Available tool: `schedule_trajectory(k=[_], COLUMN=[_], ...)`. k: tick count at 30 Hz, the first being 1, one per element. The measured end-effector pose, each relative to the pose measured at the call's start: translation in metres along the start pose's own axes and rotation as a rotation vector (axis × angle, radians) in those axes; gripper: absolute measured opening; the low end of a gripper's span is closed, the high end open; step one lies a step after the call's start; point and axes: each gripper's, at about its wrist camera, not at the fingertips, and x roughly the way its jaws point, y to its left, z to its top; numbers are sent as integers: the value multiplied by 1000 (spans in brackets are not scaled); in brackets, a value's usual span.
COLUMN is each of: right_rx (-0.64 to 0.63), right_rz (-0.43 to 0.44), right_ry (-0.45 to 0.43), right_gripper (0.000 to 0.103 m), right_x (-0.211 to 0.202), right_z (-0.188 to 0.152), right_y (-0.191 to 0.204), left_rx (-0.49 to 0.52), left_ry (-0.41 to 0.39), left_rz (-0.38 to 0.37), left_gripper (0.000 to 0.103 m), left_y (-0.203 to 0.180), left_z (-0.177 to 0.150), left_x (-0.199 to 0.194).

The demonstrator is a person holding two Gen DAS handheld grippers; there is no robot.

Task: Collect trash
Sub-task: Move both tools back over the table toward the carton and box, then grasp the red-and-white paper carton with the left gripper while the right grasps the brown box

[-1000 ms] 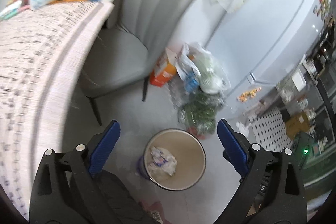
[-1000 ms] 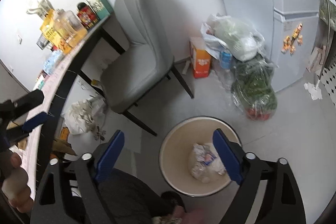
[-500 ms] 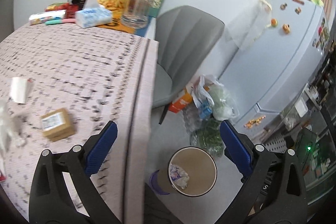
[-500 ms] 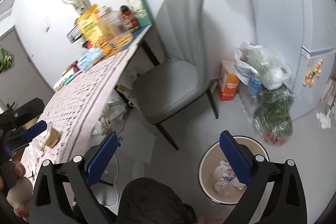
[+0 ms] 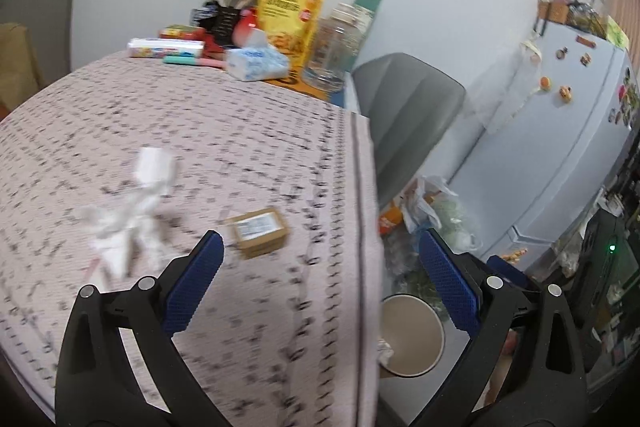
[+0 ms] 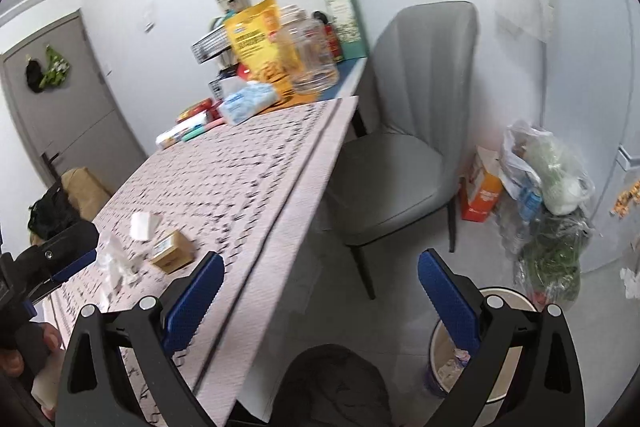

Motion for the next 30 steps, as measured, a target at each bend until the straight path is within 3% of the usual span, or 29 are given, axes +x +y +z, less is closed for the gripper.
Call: schedule_trajectory(k=[6, 15, 19, 23, 25, 30], right_rx=[-75, -152, -155, -169, -176, -183], right_rz=[46, 89, 97, 118, 125, 128], right_ry=[9, 48, 66, 84, 89, 102], right_gripper=[95, 95, 95, 95, 95, 95], right_x=[4, 16, 23, 29, 31, 35], right_z=[-5, -17, -23, -28, -31, -35], right_y=[34, 76, 85, 94, 97, 99], left_rx=[-54, -116, -158, -215, -231, -254], left_ry=[-20, 9, 43, 73, 88, 93], left_rz=[82, 146, 159, 162, 161, 185], left_gripper=[97, 95, 71, 60, 49, 46], left_y=[46, 95, 116, 132, 136, 142], left_z=[-8, -31, -42, -53, -57, -63], left_x=[-22, -43, -46, -46, -43, -38])
